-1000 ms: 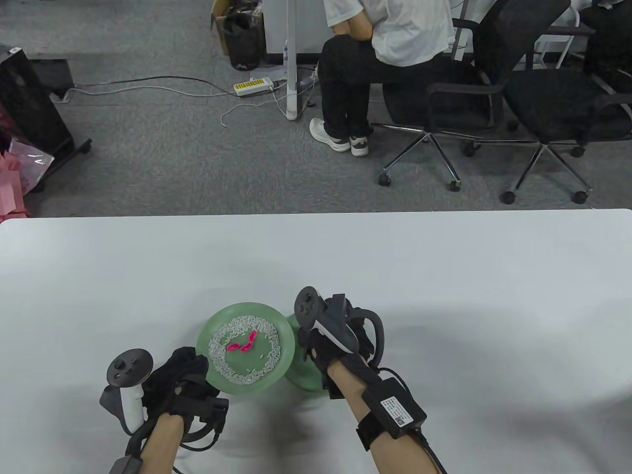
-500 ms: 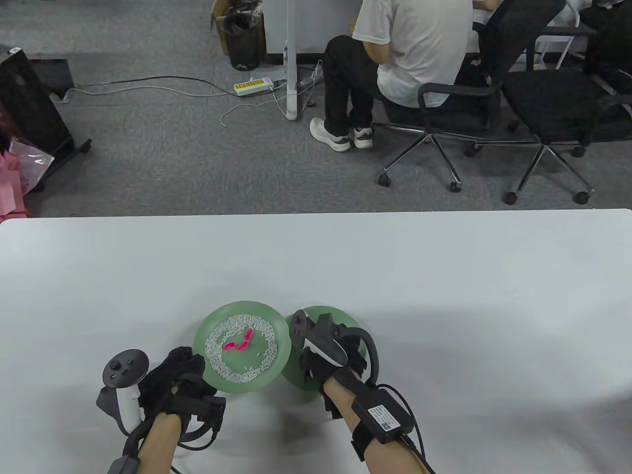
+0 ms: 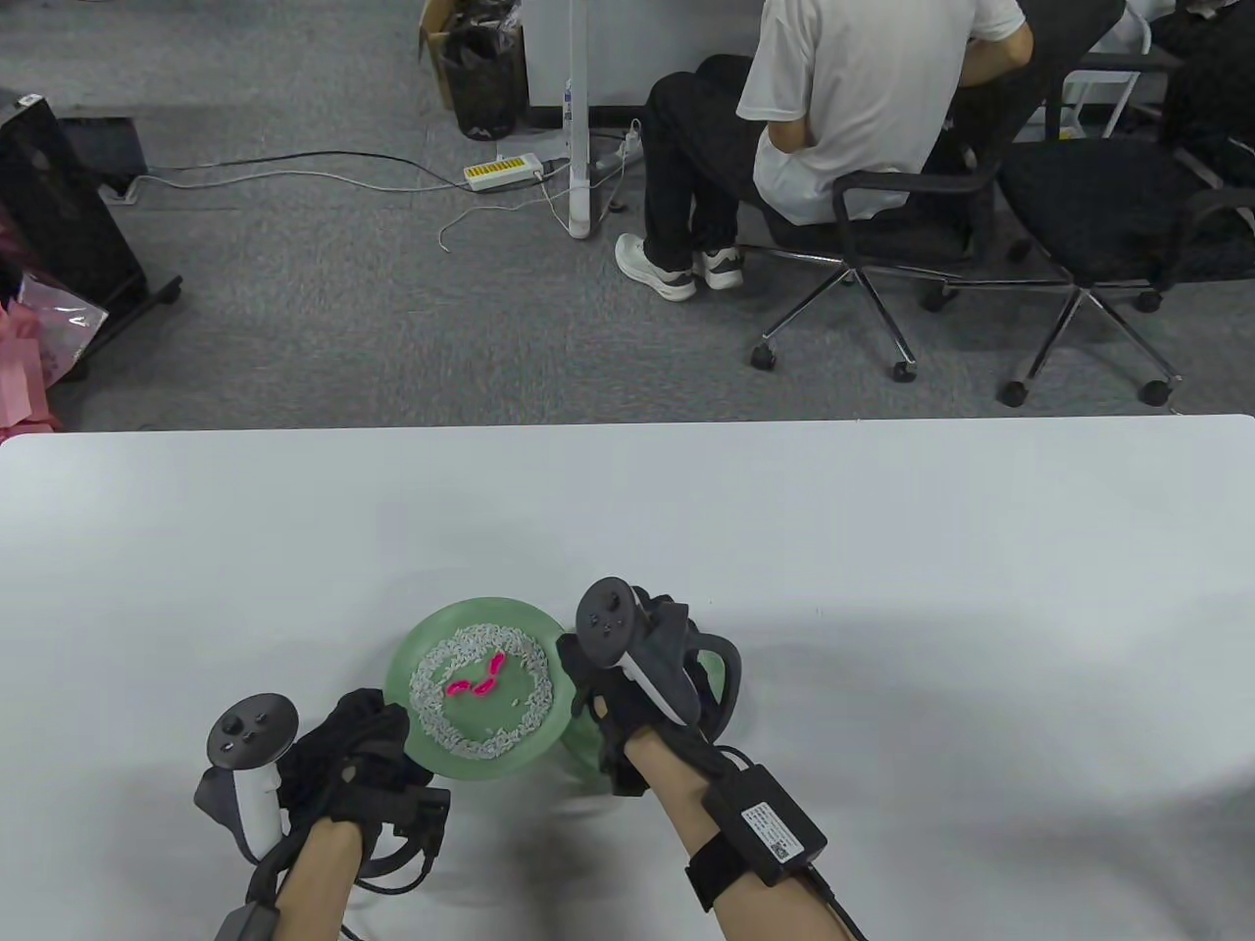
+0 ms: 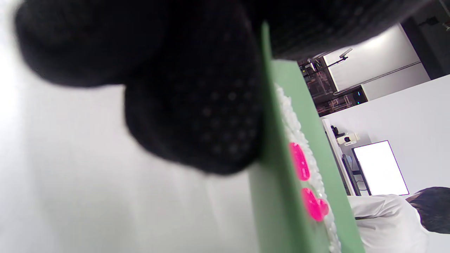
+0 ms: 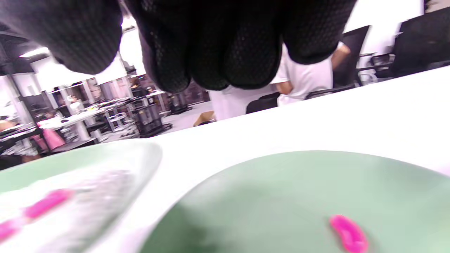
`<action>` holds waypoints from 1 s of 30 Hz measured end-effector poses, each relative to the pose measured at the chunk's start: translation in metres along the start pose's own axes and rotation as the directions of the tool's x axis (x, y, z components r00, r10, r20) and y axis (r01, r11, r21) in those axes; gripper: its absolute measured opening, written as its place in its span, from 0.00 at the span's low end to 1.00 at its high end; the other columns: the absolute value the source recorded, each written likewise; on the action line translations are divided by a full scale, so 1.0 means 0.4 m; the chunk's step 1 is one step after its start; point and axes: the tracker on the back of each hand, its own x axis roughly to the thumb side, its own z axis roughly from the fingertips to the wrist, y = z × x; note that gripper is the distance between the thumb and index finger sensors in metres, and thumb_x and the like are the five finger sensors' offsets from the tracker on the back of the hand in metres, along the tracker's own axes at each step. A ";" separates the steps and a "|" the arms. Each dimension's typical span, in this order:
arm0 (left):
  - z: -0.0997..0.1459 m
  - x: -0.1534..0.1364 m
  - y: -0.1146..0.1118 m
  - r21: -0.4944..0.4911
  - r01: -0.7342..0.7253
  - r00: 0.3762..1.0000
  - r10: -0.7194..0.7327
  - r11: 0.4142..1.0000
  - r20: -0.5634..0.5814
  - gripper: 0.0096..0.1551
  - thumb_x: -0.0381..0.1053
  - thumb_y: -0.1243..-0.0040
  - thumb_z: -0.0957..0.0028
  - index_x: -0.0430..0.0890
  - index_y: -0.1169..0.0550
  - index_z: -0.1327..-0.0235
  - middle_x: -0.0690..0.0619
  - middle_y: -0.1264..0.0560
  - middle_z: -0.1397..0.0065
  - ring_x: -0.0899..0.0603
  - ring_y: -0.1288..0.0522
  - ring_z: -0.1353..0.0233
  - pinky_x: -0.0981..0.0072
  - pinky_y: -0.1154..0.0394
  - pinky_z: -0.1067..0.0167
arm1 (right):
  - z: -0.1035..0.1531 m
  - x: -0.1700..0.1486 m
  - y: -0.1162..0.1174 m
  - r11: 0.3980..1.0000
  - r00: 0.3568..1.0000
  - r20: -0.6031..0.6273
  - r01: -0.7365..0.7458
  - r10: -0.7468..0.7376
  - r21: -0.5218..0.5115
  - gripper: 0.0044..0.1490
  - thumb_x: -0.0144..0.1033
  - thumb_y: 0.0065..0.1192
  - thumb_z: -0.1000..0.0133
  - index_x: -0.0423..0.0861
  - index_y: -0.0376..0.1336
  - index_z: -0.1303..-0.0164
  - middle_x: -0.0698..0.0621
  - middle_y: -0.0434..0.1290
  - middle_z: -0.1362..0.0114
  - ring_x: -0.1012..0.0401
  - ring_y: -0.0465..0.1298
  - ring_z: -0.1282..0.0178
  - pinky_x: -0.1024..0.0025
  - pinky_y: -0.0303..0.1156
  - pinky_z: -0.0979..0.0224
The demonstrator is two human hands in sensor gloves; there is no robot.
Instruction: Pick gummy candy with hand pinch into plate
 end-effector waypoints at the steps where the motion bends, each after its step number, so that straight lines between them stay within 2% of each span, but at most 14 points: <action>1: -0.002 -0.001 -0.001 -0.001 0.003 1.000 -0.003 1.000 0.001 0.28 0.53 0.34 0.57 0.45 0.17 0.43 0.49 0.12 0.57 0.47 0.08 0.77 0.63 0.12 0.75 | 0.004 0.031 0.001 1.000 0.999 0.026 -0.025 0.024 0.014 0.35 0.58 0.69 0.58 0.55 0.73 0.42 0.55 0.75 0.31 0.53 0.74 0.33 0.46 0.67 0.26; 7: 0.000 -0.003 -0.009 0.004 0.029 0.999 -0.029 1.000 0.017 0.28 0.53 0.34 0.57 0.45 0.17 0.43 0.49 0.13 0.56 0.47 0.08 0.76 0.63 0.12 0.74 | 0.013 0.180 0.059 0.983 0.980 0.120 -0.168 0.159 0.070 0.34 0.58 0.70 0.59 0.57 0.73 0.42 0.55 0.73 0.29 0.53 0.73 0.31 0.46 0.66 0.25; 11: 0.013 0.008 -0.016 -0.001 0.049 0.998 -0.049 0.999 0.033 0.28 0.53 0.34 0.57 0.45 0.17 0.43 0.49 0.13 0.56 0.47 0.08 0.76 0.63 0.12 0.74 | 0.001 0.242 0.108 0.962 0.955 0.177 -0.258 0.240 0.087 0.29 0.51 0.73 0.59 0.60 0.75 0.45 0.56 0.73 0.29 0.53 0.73 0.31 0.46 0.66 0.24; 19: 0.018 0.016 -0.016 -0.014 0.040 0.999 -0.039 0.999 0.038 0.28 0.53 0.34 0.57 0.45 0.17 0.43 0.49 0.12 0.57 0.47 0.08 0.77 0.63 0.12 0.74 | -0.021 0.267 0.151 0.930 0.918 0.207 -0.359 0.338 0.076 0.25 0.47 0.77 0.60 0.60 0.78 0.51 0.58 0.76 0.33 0.54 0.74 0.33 0.46 0.66 0.25; 30: 0.006 0.008 -0.013 -0.015 0.030 0.998 -0.029 0.999 0.051 0.28 0.52 0.34 0.57 0.44 0.17 0.43 0.48 0.13 0.57 0.46 0.08 0.77 0.63 0.12 0.74 | -0.033 0.272 0.175 0.929 0.919 0.213 -0.357 0.331 0.097 0.27 0.48 0.78 0.61 0.59 0.78 0.51 0.58 0.75 0.33 0.54 0.74 0.33 0.47 0.66 0.25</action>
